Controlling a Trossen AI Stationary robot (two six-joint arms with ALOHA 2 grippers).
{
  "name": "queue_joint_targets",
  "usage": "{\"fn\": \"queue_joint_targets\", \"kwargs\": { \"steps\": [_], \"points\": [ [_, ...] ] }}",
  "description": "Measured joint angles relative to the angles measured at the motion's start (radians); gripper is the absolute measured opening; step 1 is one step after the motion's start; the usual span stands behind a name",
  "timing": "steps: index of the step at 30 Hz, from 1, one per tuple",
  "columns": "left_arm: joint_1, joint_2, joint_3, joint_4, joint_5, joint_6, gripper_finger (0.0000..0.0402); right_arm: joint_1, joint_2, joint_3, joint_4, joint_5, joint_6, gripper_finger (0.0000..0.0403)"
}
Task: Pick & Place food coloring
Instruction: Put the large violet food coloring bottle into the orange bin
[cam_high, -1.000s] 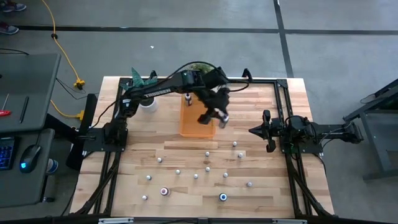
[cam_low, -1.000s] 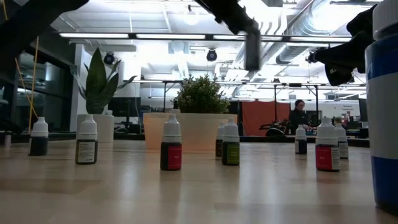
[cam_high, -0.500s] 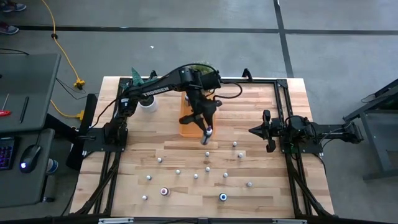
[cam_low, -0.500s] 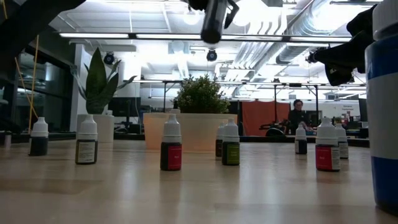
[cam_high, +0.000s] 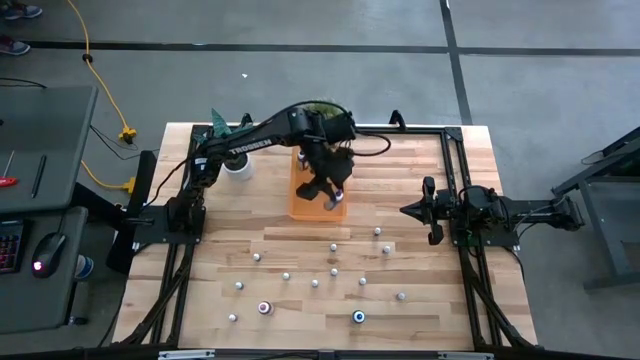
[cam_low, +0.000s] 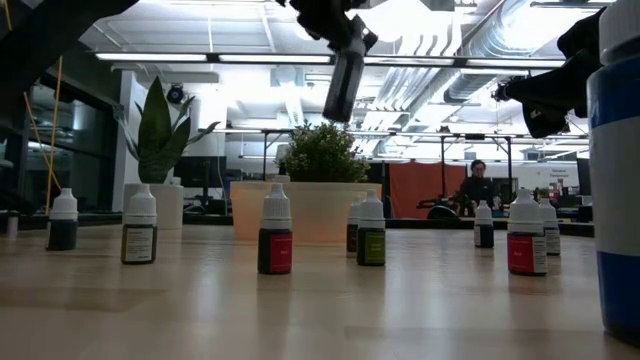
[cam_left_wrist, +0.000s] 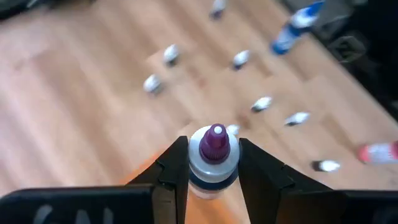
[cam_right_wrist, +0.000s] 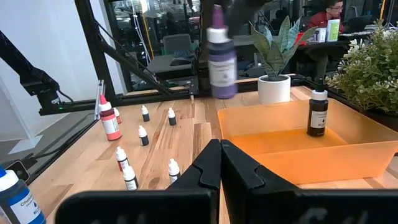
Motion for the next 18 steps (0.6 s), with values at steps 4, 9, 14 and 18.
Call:
{"fn": "queue_joint_targets", "kwargs": {
  "steps": [4,9,14,18],
  "points": [
    [0.012,0.0,0.0,0.045,-0.063,-0.124,0.0089,0.0,0.0,0.0,0.0,0.0,0.0,0.0],
    [0.012,0.0,-0.001,0.06,-0.114,-0.227,0.0089,0.0,0.0,0.0,0.0,0.0,0.0,0.0],
    [0.011,0.0,-0.001,0.072,-0.246,-0.424,0.0089,0.0,0.0,0.0,0.0,0.0,0.0,0.0],
    [0.011,-0.013,-0.002,0.098,-0.476,-0.628,0.0089,0.0,0.0,0.0,0.0,0.0,0.0,0.0]
  ]
}}
